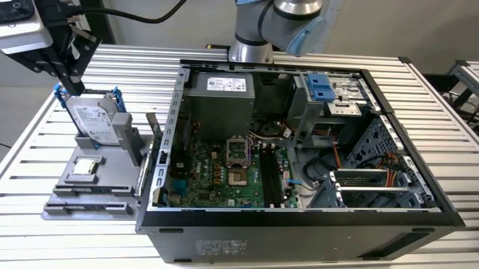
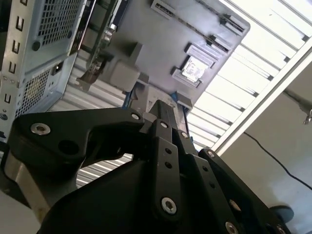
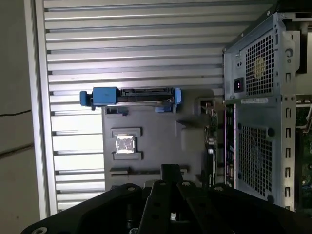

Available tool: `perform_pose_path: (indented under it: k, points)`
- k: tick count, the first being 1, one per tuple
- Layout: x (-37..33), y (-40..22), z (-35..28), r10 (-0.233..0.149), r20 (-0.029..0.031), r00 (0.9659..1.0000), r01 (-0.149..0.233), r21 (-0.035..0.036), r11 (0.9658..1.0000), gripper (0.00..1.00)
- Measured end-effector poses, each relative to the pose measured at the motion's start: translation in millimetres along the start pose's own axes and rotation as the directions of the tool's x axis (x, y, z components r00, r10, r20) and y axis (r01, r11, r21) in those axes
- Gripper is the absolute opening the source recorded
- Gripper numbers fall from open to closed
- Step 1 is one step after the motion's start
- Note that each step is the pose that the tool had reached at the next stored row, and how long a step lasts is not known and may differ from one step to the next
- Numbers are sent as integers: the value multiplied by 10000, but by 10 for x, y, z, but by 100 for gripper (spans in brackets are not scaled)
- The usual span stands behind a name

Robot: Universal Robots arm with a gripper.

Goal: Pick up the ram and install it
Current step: 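Reach for the ram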

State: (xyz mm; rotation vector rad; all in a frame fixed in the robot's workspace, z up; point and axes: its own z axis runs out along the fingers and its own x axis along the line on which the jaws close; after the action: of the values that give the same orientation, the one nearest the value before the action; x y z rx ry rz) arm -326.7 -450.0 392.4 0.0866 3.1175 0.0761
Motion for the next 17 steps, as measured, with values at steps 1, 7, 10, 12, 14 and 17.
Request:
perform_pose_path:
  k: [1, 7, 10, 12, 14, 17]
  points:
    - [-2, -41, -2, 1, -1, 10000, -1, 0, 10000, 0]
    - [-15, -287, -9, 1, 0, 10000, -1, 0, 10000, 0]
    - [-15, -398, -13, 0, -1, 10000, 0, 0, 10000, 0]
    - [-7, -450, -14, -9, 0, 10000, 9, 0, 10000, 0]
    - [11, -486, -15, -37, -2, 10000, 37, -1, 10000, 0]
    - [39, -540, -15, -77, -5, 10000, 77, -1, 10000, 0]
